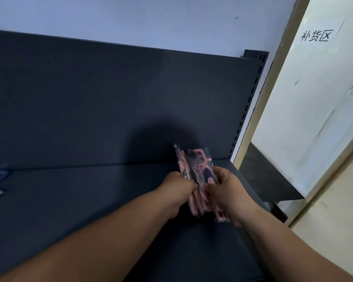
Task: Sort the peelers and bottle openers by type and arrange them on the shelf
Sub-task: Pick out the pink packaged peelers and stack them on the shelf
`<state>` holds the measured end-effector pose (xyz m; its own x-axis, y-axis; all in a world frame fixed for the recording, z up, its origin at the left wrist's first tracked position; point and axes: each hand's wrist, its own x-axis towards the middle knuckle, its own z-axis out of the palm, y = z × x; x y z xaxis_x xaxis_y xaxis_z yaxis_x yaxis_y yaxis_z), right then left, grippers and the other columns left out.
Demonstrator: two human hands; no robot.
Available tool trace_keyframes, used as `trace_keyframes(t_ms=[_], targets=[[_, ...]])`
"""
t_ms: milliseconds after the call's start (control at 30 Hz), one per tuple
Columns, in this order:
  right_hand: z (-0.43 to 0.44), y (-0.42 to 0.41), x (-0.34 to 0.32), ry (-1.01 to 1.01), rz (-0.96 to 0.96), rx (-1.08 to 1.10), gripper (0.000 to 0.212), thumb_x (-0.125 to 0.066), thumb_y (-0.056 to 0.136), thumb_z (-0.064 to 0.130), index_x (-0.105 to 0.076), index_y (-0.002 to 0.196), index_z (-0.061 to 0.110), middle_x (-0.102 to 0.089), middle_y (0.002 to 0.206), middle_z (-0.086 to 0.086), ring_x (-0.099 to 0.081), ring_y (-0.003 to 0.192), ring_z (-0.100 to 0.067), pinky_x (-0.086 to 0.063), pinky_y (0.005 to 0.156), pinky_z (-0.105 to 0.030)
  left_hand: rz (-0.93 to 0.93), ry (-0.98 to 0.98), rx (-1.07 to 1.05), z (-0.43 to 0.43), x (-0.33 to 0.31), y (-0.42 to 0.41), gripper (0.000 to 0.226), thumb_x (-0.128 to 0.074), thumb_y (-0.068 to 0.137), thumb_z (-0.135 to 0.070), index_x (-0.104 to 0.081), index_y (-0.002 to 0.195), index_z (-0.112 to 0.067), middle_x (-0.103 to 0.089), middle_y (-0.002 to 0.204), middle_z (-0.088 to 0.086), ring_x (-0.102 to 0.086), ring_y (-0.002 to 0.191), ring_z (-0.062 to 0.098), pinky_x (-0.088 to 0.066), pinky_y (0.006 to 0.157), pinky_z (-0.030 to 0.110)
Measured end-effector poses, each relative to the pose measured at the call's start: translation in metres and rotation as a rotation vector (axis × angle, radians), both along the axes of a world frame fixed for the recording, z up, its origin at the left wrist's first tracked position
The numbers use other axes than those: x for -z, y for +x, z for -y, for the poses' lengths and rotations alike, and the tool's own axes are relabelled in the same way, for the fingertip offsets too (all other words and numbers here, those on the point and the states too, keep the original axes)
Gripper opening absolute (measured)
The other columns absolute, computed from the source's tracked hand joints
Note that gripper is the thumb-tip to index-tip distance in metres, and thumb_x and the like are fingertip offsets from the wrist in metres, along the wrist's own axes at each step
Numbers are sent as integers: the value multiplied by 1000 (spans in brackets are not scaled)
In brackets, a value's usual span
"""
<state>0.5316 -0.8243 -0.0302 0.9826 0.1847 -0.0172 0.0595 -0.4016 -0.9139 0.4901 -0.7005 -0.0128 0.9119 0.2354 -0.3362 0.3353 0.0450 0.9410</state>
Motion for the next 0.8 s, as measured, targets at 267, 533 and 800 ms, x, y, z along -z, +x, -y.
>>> trace_keyframes(t_ms=[267,533,800], targets=[[9,5,-8,-318,175,-131,46,-49,88,9,-47,130,24,-49,136,-2,-48,126,-18,-36,104,-19,-85,747,93,4,3,3,79,-64,78,-43,-25,145,-24,-35,137,10,-41,124,30,-42,102,42],[64,-11,-31,-584,72,-682,79,-68,85,36,-12,138,52,7,137,46,3,116,38,-8,94,6,-41,1092,543,-17,6,-29,110,-58,75,-65,10,152,-25,17,159,-6,12,147,18,-4,117,41],[64,7,-13,-659,246,-580,85,-68,84,38,-15,151,38,-12,157,22,-14,140,9,-14,112,-12,93,1165,558,-18,20,-20,96,-54,79,-65,-3,152,-29,9,160,-5,8,147,16,-1,115,38]])
